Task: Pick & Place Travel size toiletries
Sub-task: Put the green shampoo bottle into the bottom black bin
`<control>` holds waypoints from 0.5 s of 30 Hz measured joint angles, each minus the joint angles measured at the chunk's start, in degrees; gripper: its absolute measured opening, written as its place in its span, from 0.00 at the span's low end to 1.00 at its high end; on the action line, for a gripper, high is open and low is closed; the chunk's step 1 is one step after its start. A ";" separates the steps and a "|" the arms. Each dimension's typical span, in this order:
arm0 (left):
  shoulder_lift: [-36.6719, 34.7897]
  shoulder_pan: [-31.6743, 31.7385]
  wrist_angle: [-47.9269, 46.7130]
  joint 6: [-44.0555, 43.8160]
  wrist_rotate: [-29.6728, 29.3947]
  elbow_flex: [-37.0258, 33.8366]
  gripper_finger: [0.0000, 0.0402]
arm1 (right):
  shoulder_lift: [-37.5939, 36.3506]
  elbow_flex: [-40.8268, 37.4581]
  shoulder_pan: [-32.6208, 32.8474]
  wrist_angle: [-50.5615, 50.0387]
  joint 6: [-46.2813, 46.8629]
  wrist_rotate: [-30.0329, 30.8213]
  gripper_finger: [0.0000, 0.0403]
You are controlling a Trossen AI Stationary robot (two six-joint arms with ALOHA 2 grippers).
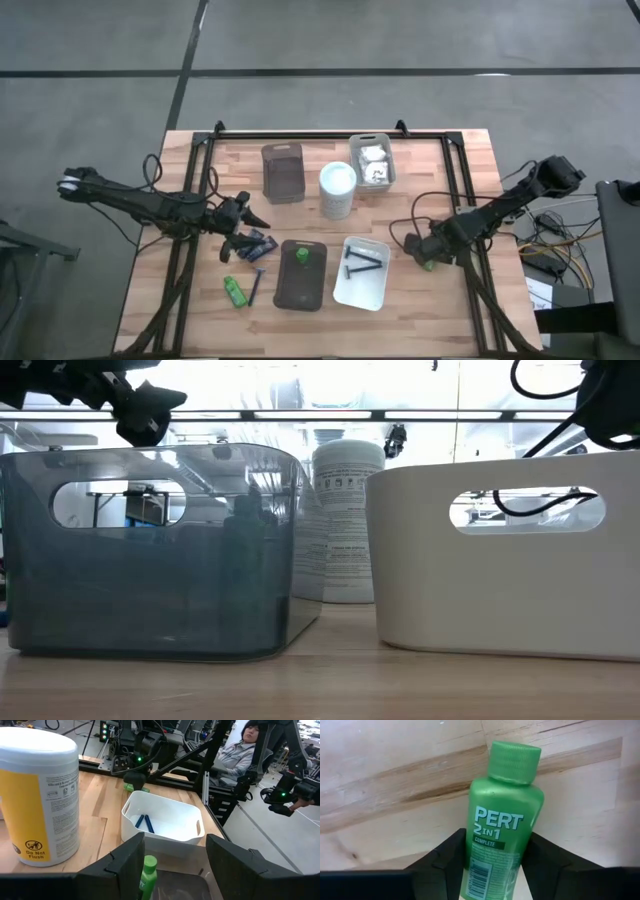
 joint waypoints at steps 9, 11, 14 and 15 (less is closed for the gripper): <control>0.00 0.00 0.00 -0.27 -0.20 0.00 0.54 | -4.25 -0.33 0.07 4.52 -5.63 4.54 0.38; 0.00 0.00 0.08 -1.06 -0.19 0.00 0.54 | -5.40 -0.33 0.11 6.86 -7.95 5.94 0.37; -0.04 0.00 0.16 -2.60 -0.17 0.00 0.54 | -7.23 -0.31 0.06 10.96 -11.64 8.42 0.36; -0.05 0.00 0.26 -3.13 -0.17 0.00 0.54 | -7.77 -0.31 0.04 12.07 -12.45 8.89 0.36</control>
